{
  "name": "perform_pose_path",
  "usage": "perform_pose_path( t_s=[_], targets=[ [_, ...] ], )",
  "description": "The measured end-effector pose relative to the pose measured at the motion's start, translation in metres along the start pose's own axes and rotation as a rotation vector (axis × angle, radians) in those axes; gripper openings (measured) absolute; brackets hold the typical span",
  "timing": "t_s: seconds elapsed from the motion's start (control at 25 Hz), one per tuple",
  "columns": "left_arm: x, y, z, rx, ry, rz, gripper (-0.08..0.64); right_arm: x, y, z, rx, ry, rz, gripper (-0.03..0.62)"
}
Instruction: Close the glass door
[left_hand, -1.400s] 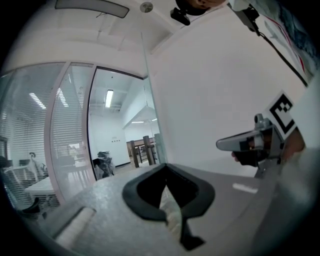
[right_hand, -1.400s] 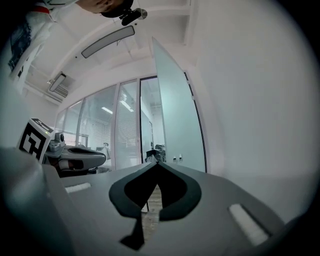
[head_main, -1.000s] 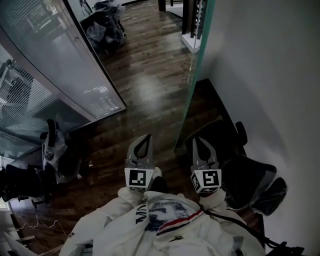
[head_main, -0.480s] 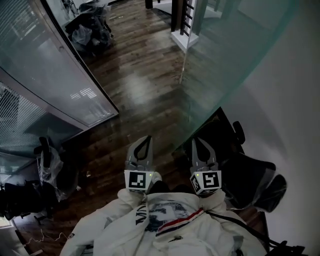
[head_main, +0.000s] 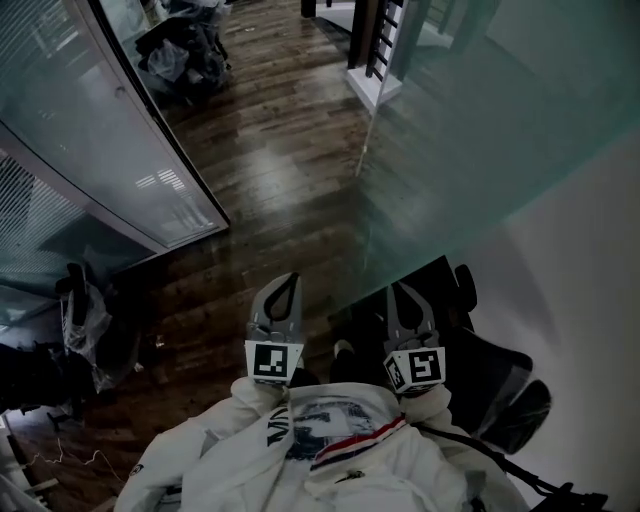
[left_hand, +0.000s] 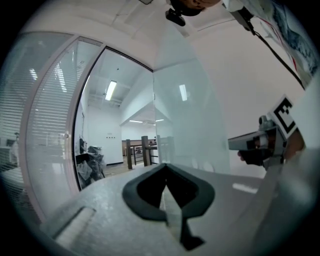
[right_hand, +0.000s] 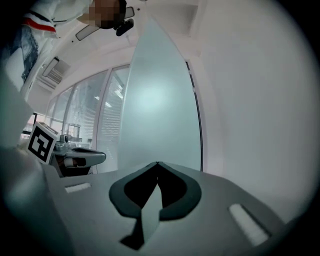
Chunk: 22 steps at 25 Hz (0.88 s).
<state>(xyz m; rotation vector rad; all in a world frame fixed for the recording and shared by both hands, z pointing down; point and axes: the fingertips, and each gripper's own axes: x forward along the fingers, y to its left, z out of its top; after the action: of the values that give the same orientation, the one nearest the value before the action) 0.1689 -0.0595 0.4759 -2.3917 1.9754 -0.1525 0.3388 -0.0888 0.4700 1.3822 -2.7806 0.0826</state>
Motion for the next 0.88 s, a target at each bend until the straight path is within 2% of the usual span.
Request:
perform_pose_path(
  t_s=[0.24,0.4,0.52,0.64,0.72,0.88],
  targets=[
    [0.006,0.005,0.019,0.017,0.009,0.133,-0.005,0.03,-0.023,0.017,0.011,-0.028,0.135,0.005],
    [0.003,0.001,0.02,0.036,0.018,0.211,-0.005,0.041,-0.032,0.003,0.017,-0.004,0.211,0.025],
    [-0.006,0.006,0.01,0.076,0.033,0.283,-0.005,0.052,-0.025,-0.016,0.029,0.042,0.321,0.089],
    [-0.014,0.008,0.013,0.045,0.043,0.336,-0.005,0.061,-0.012,-0.039,0.009,0.112,0.462,0.222],
    [-0.018,0.008,0.012,0.056,0.051,0.366,-0.005,0.065,-0.004,-0.05,-0.001,0.136,0.565,0.294],
    [-0.025,0.009,0.012,0.074,0.063,0.428,-0.005,0.075,0.011,-0.065,-0.04,0.164,0.743,0.324]
  ],
)
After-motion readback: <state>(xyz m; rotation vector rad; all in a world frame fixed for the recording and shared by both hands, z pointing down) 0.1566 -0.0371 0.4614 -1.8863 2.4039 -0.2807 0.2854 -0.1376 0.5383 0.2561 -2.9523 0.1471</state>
